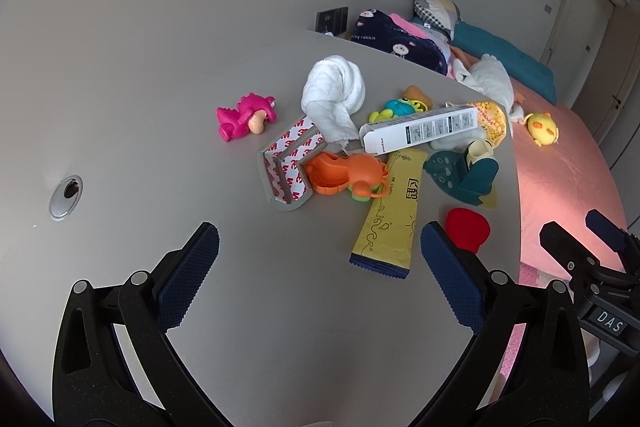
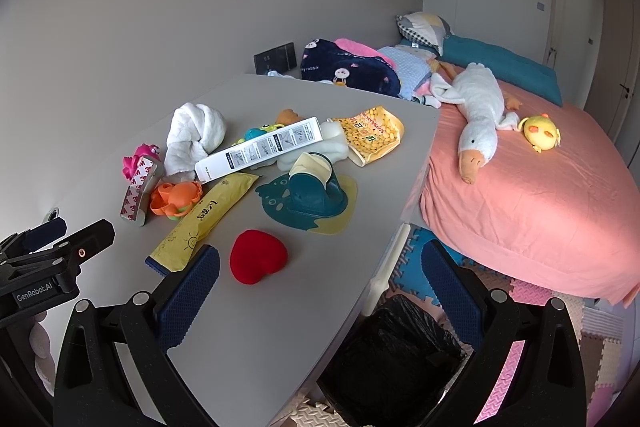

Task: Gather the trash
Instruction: 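Move both tools toward the cluttered desk items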

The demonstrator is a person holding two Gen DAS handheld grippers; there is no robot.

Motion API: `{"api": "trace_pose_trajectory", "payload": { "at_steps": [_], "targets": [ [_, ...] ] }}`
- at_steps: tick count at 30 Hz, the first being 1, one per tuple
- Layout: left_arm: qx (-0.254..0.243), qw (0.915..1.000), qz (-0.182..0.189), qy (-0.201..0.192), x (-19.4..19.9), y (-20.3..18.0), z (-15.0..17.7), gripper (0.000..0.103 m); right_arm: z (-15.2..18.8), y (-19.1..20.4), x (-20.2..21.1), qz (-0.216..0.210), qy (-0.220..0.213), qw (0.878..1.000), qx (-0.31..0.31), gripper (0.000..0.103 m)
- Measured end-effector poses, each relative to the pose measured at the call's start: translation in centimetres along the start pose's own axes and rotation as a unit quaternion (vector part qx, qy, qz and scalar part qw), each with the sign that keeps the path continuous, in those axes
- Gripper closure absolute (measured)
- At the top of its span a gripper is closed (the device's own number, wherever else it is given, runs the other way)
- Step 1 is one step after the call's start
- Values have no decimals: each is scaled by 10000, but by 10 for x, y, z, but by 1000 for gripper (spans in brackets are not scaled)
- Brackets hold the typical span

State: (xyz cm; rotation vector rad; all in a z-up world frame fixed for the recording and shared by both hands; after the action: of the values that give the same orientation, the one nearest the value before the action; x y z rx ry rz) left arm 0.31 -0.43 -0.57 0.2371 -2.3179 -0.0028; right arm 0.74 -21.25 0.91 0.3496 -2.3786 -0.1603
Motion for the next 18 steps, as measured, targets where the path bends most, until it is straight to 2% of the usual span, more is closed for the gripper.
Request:
{"api": "trace_pose_trajectory", "payload": {
  "at_steps": [8, 18],
  "targets": [
    [-75, 10000, -9, -32, 1, -2, -1, 6, 1, 0, -1, 14, 13, 10000, 34, 3],
    [65, 9999, -62, 50, -2, 2, 0, 6, 1, 0, -1, 18, 17, 10000, 30, 3]
  ]
}}
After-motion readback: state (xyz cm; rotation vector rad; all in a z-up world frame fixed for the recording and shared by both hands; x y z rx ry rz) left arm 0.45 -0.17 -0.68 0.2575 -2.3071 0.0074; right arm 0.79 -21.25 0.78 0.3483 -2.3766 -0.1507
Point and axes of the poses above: each gripper's, at about its wrist camera, not at the fingertips, and x roughly against the way its jaws point, y to its left, z to its underside, the point moved 1 cm from there along -x, roughly the way its jaws point, and after that the axes turned 13 degrees about -z, right-handed, at the moved point
